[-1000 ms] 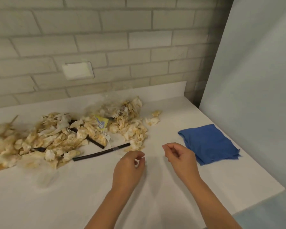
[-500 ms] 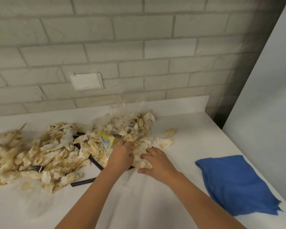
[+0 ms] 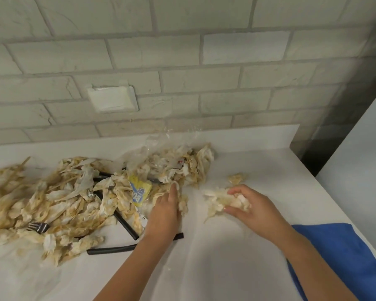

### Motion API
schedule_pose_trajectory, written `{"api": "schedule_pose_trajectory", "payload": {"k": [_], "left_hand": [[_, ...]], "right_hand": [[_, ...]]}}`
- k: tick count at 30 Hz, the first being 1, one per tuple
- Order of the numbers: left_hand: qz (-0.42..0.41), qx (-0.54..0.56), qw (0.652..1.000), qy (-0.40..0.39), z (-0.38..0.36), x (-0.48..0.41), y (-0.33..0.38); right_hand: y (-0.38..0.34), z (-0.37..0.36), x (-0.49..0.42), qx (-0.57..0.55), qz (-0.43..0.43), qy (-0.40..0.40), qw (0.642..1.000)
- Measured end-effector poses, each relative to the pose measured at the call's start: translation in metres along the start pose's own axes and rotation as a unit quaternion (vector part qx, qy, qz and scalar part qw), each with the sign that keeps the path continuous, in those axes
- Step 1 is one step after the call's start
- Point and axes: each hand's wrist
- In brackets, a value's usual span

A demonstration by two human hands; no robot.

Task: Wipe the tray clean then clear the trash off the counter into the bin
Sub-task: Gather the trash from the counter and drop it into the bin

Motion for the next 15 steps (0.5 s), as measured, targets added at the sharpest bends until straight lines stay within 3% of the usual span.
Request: {"api": "schedule_pose_trajectory", "payload": {"k": [5, 8, 11, 15], "left_hand": [[-0.005, -0.105, 0.992, 0.075, -0.001, -0.004, 0.004], [0.017, -0.091, 0.995, 0.049, -0.006, -0.004, 0.012], [0.022, -0.088, 0.995, 0.051, -0.012, 0.0, 0.02], [-0.02, -0.089, 0.99, 0.105, -0.015, 0.001, 0.022]], "right_hand": [[0.004, 0.023, -0.042, 0.023, -0.068, 0.01, 0.997], [0.014, 0.015, -0.072, 0.118, -0.11, -0.02, 0.987], [0.029, -0.003, -0.086, 0.266, -0.088, -0.036, 0.959], [0.042, -0.02, -0.084, 0.233, -0.001, -0.037, 0.972]]}}
Point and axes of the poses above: each hand's wrist, its own x-axis away from the middle knuckle, its own z-axis out of the back of the hand, y = z × x, and after that the axes turned 9 degrees about -x, right-handed
